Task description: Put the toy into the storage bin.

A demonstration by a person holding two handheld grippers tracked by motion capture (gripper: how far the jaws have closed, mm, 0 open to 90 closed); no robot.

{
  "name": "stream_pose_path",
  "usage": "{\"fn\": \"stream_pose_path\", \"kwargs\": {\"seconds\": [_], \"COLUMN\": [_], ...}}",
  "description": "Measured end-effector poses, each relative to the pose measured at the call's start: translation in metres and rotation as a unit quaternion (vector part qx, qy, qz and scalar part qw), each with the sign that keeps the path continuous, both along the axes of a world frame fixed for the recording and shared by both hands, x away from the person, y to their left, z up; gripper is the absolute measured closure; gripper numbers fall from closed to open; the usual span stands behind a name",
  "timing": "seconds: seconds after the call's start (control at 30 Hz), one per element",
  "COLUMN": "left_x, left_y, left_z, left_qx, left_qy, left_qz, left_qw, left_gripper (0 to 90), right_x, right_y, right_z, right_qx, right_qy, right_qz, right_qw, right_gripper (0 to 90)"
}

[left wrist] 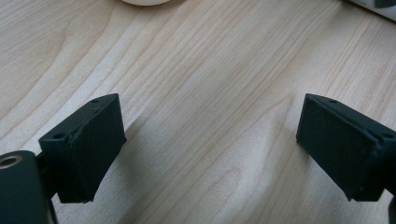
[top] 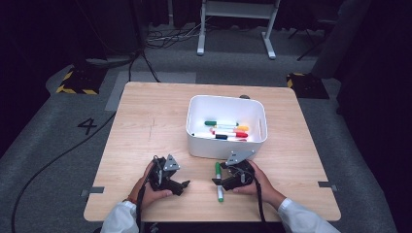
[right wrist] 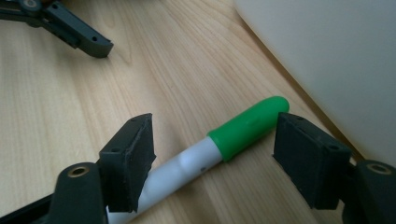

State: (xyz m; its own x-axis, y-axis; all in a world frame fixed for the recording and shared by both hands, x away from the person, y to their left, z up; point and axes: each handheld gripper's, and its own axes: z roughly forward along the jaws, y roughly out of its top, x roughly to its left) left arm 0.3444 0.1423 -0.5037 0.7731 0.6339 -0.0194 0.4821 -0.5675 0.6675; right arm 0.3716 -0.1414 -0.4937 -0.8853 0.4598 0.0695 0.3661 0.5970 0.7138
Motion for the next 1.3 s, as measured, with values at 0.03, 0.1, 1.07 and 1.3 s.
{"fn": "stream_pose_path", "kwargs": {"seconds": [0.03,0.1,1.07,1.3], "left_x": [0.0,0.0,0.0,0.0], "left_y": [0.0,0.0,0.0,0.0], "left_z": [0.0,0.0,0.0,0.0], "left_qx": [0.0,0.0,0.001,0.0], "left_qy": [0.0,0.0,0.0,-0.001], "left_qz": [0.0,0.0,0.0,0.0], "left_qw": [1.0,1.0,1.0,1.0], "left_gripper": [8.1,8.1,8.1,8.1], "right_x": [0.0,0.0,0.002,-0.002], "right_y": [0.003,0.006,-0.019,-0.036], "right_z": [-0.002,-0.004,-0.002,0.015], "right_qx": [-0.008,-0.008,0.031,0.058], "right_qy": [-0.006,-0.016,-0.03,-0.042], "right_qz": [-0.005,-0.007,0.055,0.052], "right_qw": [0.9999,0.9998,0.9976,0.9961], "right_gripper": [34.1,35.0,74.7,74.8]}}
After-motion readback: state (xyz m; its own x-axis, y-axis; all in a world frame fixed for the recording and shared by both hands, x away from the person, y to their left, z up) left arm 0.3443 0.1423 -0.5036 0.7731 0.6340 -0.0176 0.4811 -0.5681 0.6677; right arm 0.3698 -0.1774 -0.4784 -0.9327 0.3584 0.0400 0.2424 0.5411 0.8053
